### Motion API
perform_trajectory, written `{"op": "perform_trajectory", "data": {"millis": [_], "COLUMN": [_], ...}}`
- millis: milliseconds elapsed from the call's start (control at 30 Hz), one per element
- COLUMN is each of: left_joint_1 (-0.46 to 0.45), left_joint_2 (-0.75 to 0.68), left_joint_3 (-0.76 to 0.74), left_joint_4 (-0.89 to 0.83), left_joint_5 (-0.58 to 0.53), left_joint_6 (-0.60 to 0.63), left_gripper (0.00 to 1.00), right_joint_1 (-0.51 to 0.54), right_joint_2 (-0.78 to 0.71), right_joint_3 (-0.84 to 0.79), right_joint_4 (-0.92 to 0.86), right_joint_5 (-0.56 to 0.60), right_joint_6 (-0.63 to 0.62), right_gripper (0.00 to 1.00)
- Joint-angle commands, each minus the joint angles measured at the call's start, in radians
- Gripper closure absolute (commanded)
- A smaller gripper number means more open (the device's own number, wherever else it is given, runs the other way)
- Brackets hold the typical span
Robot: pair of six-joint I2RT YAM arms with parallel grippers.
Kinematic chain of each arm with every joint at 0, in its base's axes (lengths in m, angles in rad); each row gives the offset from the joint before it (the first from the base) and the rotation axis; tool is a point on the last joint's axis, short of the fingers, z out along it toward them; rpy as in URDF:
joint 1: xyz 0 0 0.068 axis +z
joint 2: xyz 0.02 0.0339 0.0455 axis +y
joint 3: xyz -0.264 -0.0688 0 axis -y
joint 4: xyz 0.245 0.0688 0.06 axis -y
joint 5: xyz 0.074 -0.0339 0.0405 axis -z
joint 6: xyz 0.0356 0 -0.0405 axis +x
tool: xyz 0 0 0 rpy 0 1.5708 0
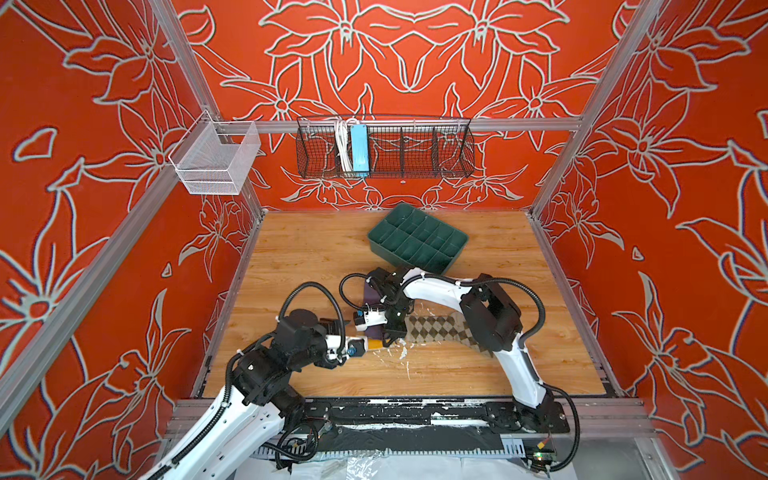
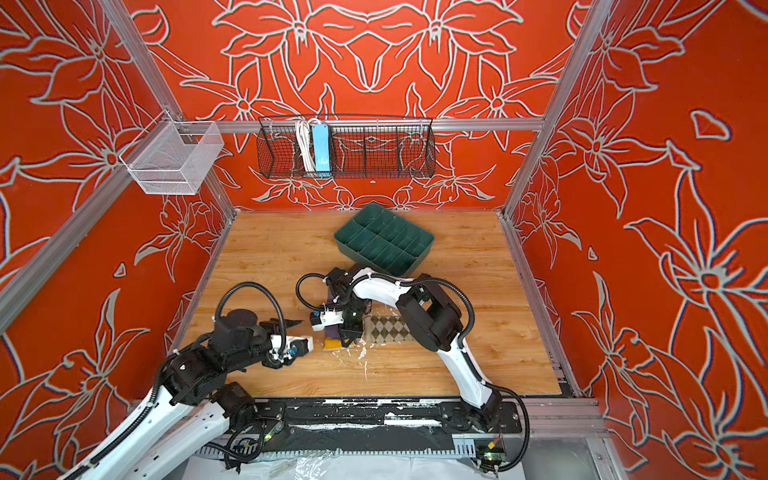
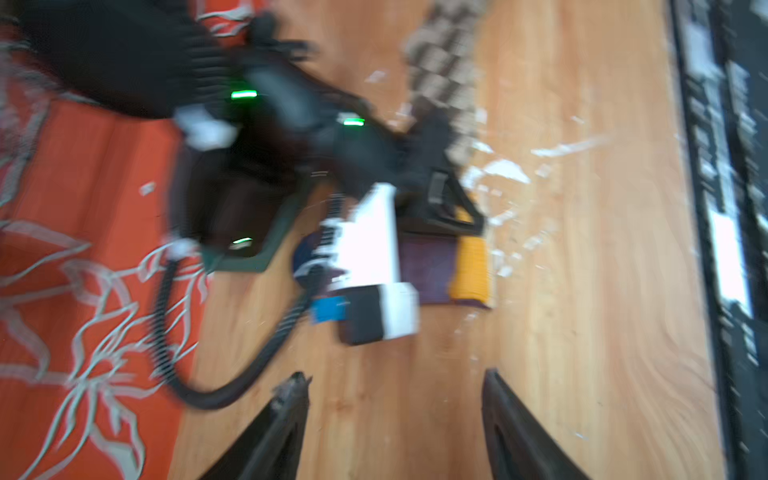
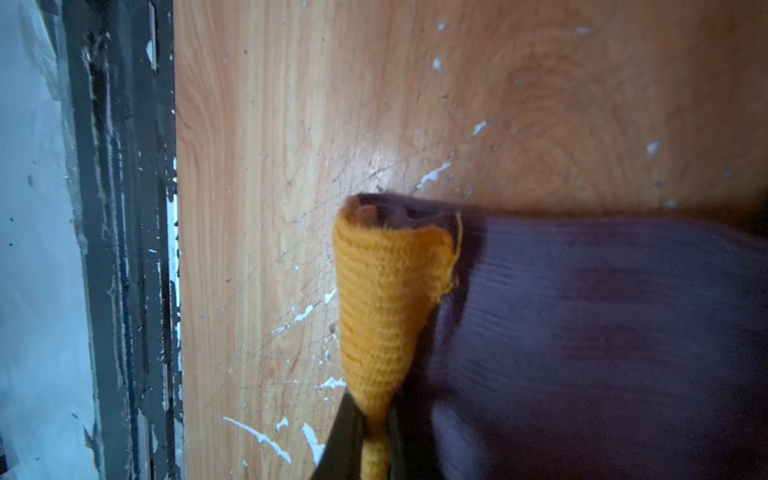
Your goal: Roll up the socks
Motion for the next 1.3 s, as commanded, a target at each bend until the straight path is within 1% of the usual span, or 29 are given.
{"op": "perform_trajectory", "data": {"millis": [0,100,200,267,400,500,600,700,733,833,933,1067,1167,1200,1267], "left_joint_1": [-0.137,-0.232,-0.274,-0.282,-0.284,-0.284,-0.284,-0.284,-0.284,-0.284,-0.284,-0.284,-0.284,-0.284,-0.283], "left_joint_2": [0.029,0.098,0.199,0.277,0.425,0.493,0.554,0.612,0.630,0.679,0.728,0.759,0.751,0.746,0.735], "left_joint_3": [-0.067,-0.135,-0.177,-0.184,-0.160,-0.168,-0.174,-0.165,-0.161,-0.148,-0.137,-0.113,-0.111,-0.111,-0.111], "left_joint_4": [0.022,0.138,0.271,0.349,0.426,0.500,0.547,0.577,0.584,0.603,0.613,0.582,0.566,0.556,0.520], "left_joint_5": [-0.150,-0.218,-0.240,-0.242,-0.269,-0.308,-0.322,-0.345,-0.350,-0.357,-0.353,-0.351,-0.349,-0.346,-0.333], "left_joint_6": [0.025,-0.045,-0.111,-0.157,-0.206,-0.221,-0.246,-0.261,-0.293,-0.316,-0.334,-0.350,-0.350,-0.350,-0.348], "left_gripper": [0.34,0.34,0.34,0.35,0.38,0.39,0.41,0.43,0.44,0.47,0.58,0.79,0.96,1.00,1.00], "right_joint_1": [-0.005,-0.015,-0.021,-0.025,-0.032,-0.038,-0.040,-0.042,-0.044,-0.045,-0.046,-0.049,-0.060,-0.064,-0.080], "right_joint_2": [0.084,0.099,0.110,0.114,0.114,0.108,0.101,0.096,0.094,0.092,0.084,0.060,0.019,-0.001,-0.061], "right_joint_3": [0.000,0.008,0.016,0.018,0.014,0.003,-0.010,-0.020,-0.023,-0.030,-0.038,-0.062,-0.096,-0.114,-0.169], "right_joint_4": [-0.017,0.002,0.010,0.014,0.024,0.033,0.043,0.048,0.048,0.048,0.051,0.072,0.115,0.140,0.212], "right_joint_5": [0.030,0.023,0.011,0.007,-0.003,-0.015,-0.024,-0.036,-0.039,-0.049,-0.060,-0.065,-0.080,-0.083,-0.086], "right_joint_6": [0.001,0.002,0.001,0.000,-0.004,-0.004,-0.005,-0.004,-0.006,-0.005,-0.003,0.008,0.026,0.036,0.067], "right_gripper": [0.95,0.93,0.93,0.92,0.92,0.92,0.92,0.92,0.92,0.92,0.92,0.92,0.92,0.91,0.87]}}
